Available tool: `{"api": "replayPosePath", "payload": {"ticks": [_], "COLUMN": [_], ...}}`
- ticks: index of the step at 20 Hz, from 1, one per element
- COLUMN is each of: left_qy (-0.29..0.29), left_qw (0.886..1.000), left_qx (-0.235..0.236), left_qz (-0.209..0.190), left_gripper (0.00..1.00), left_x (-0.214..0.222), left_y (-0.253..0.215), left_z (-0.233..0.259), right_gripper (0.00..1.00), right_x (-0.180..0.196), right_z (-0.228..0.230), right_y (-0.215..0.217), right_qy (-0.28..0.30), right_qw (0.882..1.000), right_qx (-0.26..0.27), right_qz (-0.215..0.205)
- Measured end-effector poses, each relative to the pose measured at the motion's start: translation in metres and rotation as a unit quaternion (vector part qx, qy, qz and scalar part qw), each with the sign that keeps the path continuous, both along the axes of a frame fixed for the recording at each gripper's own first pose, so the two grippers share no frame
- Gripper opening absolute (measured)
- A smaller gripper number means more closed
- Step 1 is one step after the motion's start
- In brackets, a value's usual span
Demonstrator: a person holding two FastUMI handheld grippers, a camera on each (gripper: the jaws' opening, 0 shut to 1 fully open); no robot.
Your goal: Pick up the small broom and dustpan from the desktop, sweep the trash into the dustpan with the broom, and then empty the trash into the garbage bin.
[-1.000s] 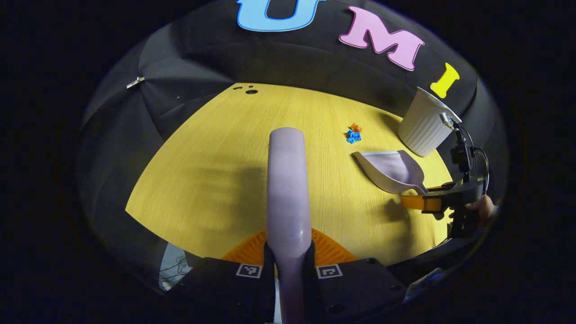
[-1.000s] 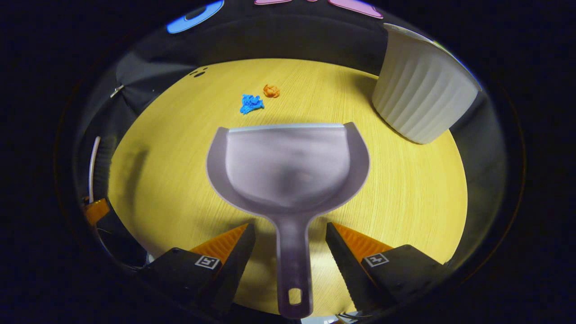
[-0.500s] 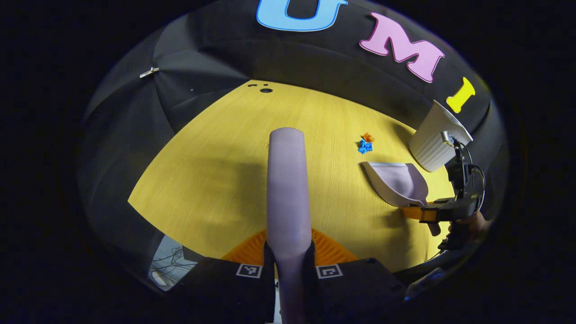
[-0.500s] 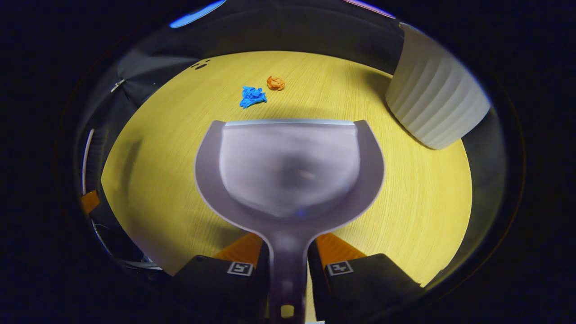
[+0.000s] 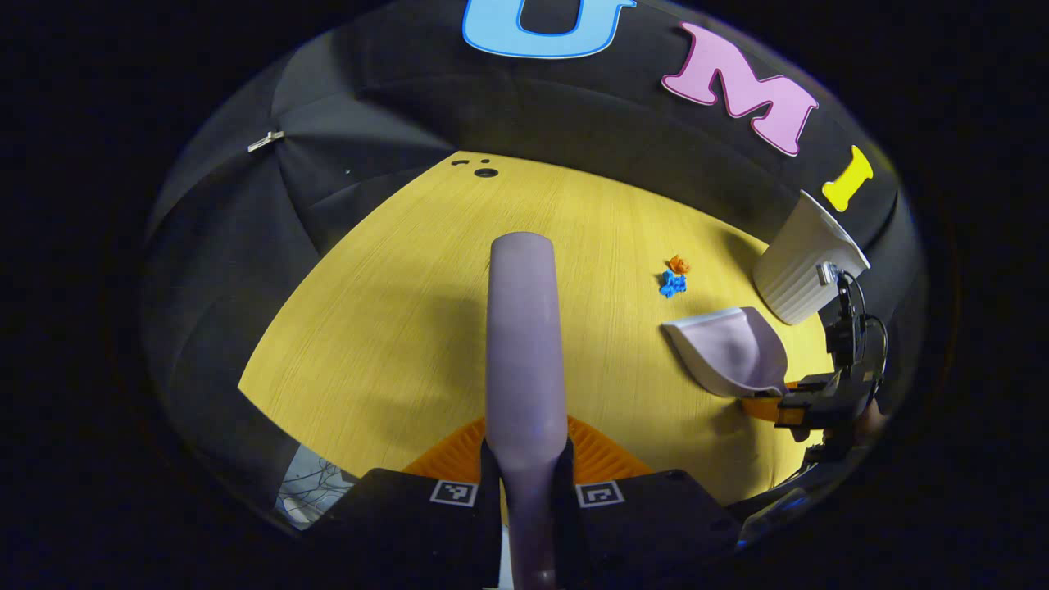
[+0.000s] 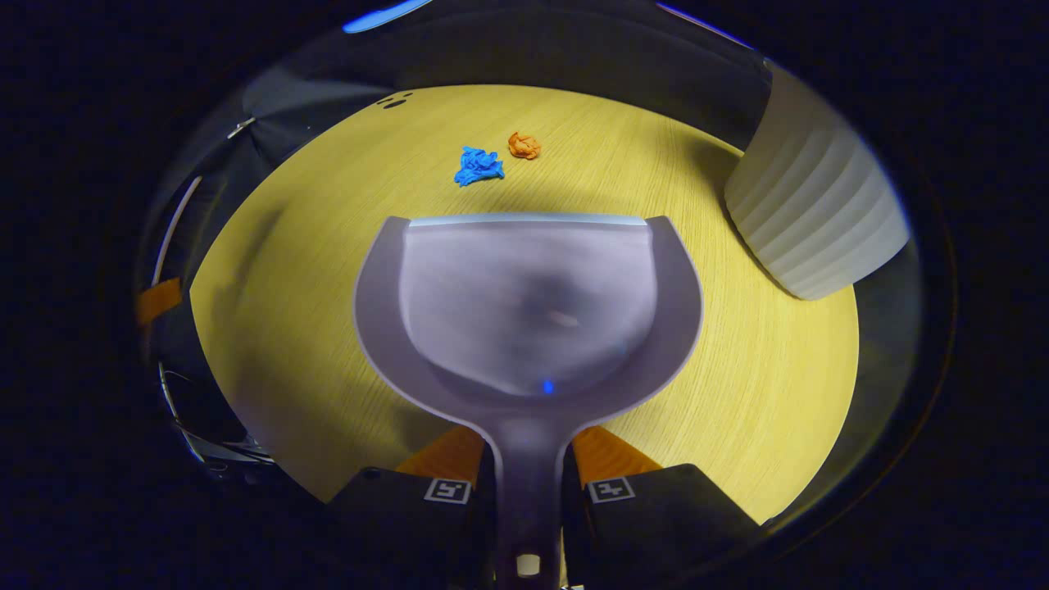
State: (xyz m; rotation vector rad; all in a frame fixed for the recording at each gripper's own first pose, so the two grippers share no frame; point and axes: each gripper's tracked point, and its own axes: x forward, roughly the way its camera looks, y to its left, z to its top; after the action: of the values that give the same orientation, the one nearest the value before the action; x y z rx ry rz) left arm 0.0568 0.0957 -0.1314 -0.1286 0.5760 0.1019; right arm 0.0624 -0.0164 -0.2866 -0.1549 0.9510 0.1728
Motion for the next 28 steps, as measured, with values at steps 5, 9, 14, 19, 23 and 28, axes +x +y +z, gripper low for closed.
{"api": "replayPosePath", "payload": {"ticks": [5, 9, 14, 19, 23, 28], "left_qy": [-0.006, 0.005, 0.035, 0.072, 0.1, 0.116], "left_qw": [0.999, 0.995, 0.983, 0.961, 0.932, 0.881], "left_qx": [0.035, 0.051, 0.101, 0.163, 0.223, 0.278], "left_qz": [-0.04, -0.084, -0.152, -0.209, -0.266, -0.365], "left_gripper": [0.29, 0.29, 0.28, 0.29, 0.29, 0.29], "left_x": [0.06, 0.121, 0.186, 0.245, 0.279, 0.292], "left_y": [-0.008, -0.027, -0.054, -0.08, -0.096, -0.135], "left_z": [0.03, 0.041, 0.037, 0.011, -0.005, -0.006], "right_gripper": [0.36, 0.36, 0.36, 0.36, 0.36, 0.36], "right_x": [-0.002, -0.017, -0.031, -0.041, -0.047, -0.045], "right_z": [0.021, 0.037, 0.038, 0.024, 0.014, 0.003], "right_y": [-0.003, -0.022, -0.049, -0.06, -0.062, -0.063], "right_qy": [-0.036, -0.042, -0.044, -0.033, -0.019, 0.004], "right_qw": [0.999, 0.999, 0.998, 0.999, 1.0, 1.0], "right_qx": [0.016, 0.028, 0.026, 0.018, 0.007, 0.0], "right_qz": [0.003, -0.008, -0.027, -0.017, 0.007, 0.019]}}
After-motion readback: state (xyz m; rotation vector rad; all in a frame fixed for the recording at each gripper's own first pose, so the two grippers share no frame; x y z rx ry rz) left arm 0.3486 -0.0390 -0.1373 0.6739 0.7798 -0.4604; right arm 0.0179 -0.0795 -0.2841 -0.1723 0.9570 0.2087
